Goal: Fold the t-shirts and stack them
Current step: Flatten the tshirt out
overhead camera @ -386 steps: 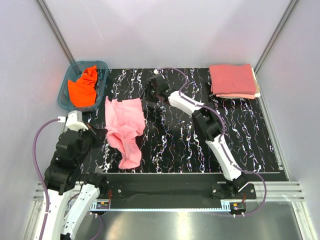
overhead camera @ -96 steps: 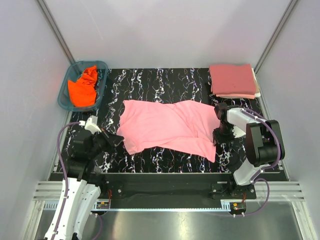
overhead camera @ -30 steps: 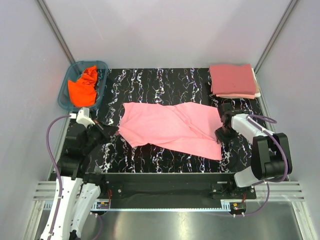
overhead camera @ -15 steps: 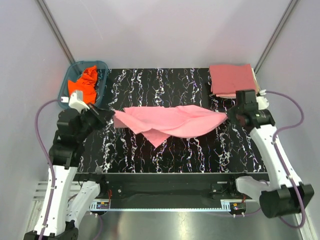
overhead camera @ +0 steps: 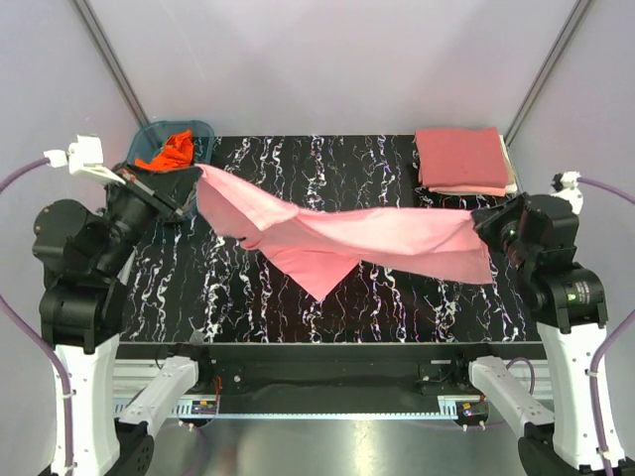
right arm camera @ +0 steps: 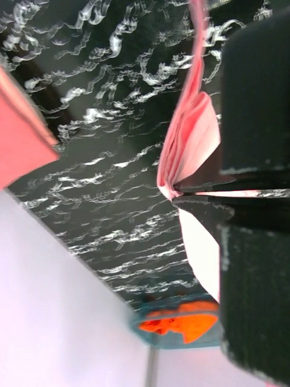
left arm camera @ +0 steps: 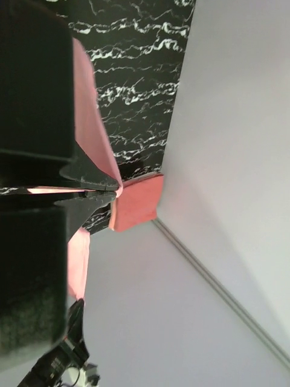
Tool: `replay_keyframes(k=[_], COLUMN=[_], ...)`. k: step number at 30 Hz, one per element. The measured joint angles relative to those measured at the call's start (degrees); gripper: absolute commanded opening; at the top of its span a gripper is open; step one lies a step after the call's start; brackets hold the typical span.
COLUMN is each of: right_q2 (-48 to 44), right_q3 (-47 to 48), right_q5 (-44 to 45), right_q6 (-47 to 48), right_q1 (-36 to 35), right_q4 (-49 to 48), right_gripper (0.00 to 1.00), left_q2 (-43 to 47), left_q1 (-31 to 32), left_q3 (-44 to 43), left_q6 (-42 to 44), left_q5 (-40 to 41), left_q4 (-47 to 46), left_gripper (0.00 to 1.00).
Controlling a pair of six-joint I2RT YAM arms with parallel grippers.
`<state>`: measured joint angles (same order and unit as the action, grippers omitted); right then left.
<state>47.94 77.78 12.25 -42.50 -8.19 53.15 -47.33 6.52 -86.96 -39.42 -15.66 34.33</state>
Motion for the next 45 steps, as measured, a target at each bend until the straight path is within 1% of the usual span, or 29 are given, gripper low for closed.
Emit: replay_keyframes(k=[4, 7, 9, 11, 12, 13, 14, 17, 20, 21, 22, 23, 24, 25, 33, 34, 35, 36, 37, 38, 44, 45], right_q2=[-2.12, -1.73, -0.07, 2.32, 3.85, 5.33, 6.60, 8.61, 8.17, 7.74, 7.23, 6.69, 6.19, 5.95, 4.50, 4.44, 4.44, 4.44, 4.44, 4.44, 3.17, 2.58], right_q3=[-9.14, -20.11, -27.47, -31.87, -33.53, -34.47, -34.82, -34.84, -34.84, -34.84, -34.84, -34.84, -34.84, -34.84, -35.10, -35.08, -35.04, -34.93, -34.84, -34.62, -34.21, -34.27], right_q5=[-4.31, -6.51, -8.02, -9.03, -9.51, -9.84, -10.05, -10.36, -10.38, -10.38, -10.38, -10.43, -10.45, -10.49, -11.28, -11.37, -11.61, -11.98, -12.41, -12.83, -13.57, -13.68], right_q6=[-0.24, -1.97, -3.50, -4.57, -5.11, -5.42, -5.66, -6.19, -6.82, -7.04, -7.19, -7.56, -7.50, -7.39, -8.68, -8.68, -8.70, -8.48, -8.13, -7.56, -8.00, -8.22], right_q1=[0.00, 0.00, 0.00, 0.00, 0.00, 0.00, 0.00, 0.00, 0.00, 0.00, 0.00, 0.00, 0.00, 0.00, 0.00, 0.00, 0.00, 0.00, 0.00, 0.00, 0.00, 0.00], right_q4=[0.33, -0.11, -0.11, -0.39, -0.59, -0.79, -1.07, -3.23, -5.03, -5.46, -5.75, -5.95, -6.12, -6.27, -6.99, -7.02, -7.04, -7.04, -7.04, -7.02, -7.23, -7.26], right_gripper=[0.00, 0.00, 0.04, 0.08, 0.08, 0.07, 0.00, 0.00, 0.00, 0.04, 0.21, 0.25, 0.24, 0.00, 0.00, 0.11, 0.18, 0.19, 0.03, 0.00, 0.00, 0.01], left_q2=[4.68, 9.53, 11.80, 12.92, 13.09, 13.16, 13.18, 13.20, 13.35, 13.49, 13.55, 13.55, 13.55, 13.55, 13.66, 13.66, 13.66, 13.66, 13.64, 13.64, 13.64, 13.64], left_q1=[0.04, 0.07, 0.07, 0.04, 0.07, 0.07, 0.07, 0.07, 0.07, 0.07, 0.07, 0.07, 0.07, 0.07, 0.07, 0.07, 0.07, 0.07, 0.07, 0.07, 0.07, 0.07], left_q3=[9.55, 22.91, 31.50, 38.21, 40.72, 42.77, 43.91, 44.87, 44.87, 44.87, 44.87, 44.87, 44.87, 44.87, 44.87, 44.87, 44.87, 44.87, 44.87, 44.87, 44.87, 44.87], left_q6=[-0.28, -0.85, -1.27, -1.66, -1.79, -1.86, -1.88, -1.62, -1.29, -1.16, -1.11, -1.09, -1.09, -1.09, -0.90, -0.90, -0.90, -0.90, -0.90, -0.90, -0.87, -0.87], left_q5=[-2.78, -3.98, -4.55, -5.38, -5.70, -6.08, -6.32, -6.97, -7.15, -7.15, -7.15, -7.15, -7.15, -7.15, -7.32, -7.32, -7.32, -7.32, -7.32, -7.32, -7.32, -7.32], left_q4=[-0.15, -0.44, 0.26, 0.79, 0.92, 1.27, 1.44, 1.64, 0.52, 0.26, 0.07, -0.07, -0.15, -0.20, -0.90, -0.96, -1.01, -0.98, -1.01, -0.98, -0.98, -0.98], left_gripper=[0.00, 0.00, 0.00, 0.00, 0.00, 0.00, 0.00, 0.00, 0.00, 0.00, 0.00, 0.00, 0.00, 0.00, 0.00, 0.00, 0.00, 0.00, 0.00, 0.00, 0.00, 0.00])
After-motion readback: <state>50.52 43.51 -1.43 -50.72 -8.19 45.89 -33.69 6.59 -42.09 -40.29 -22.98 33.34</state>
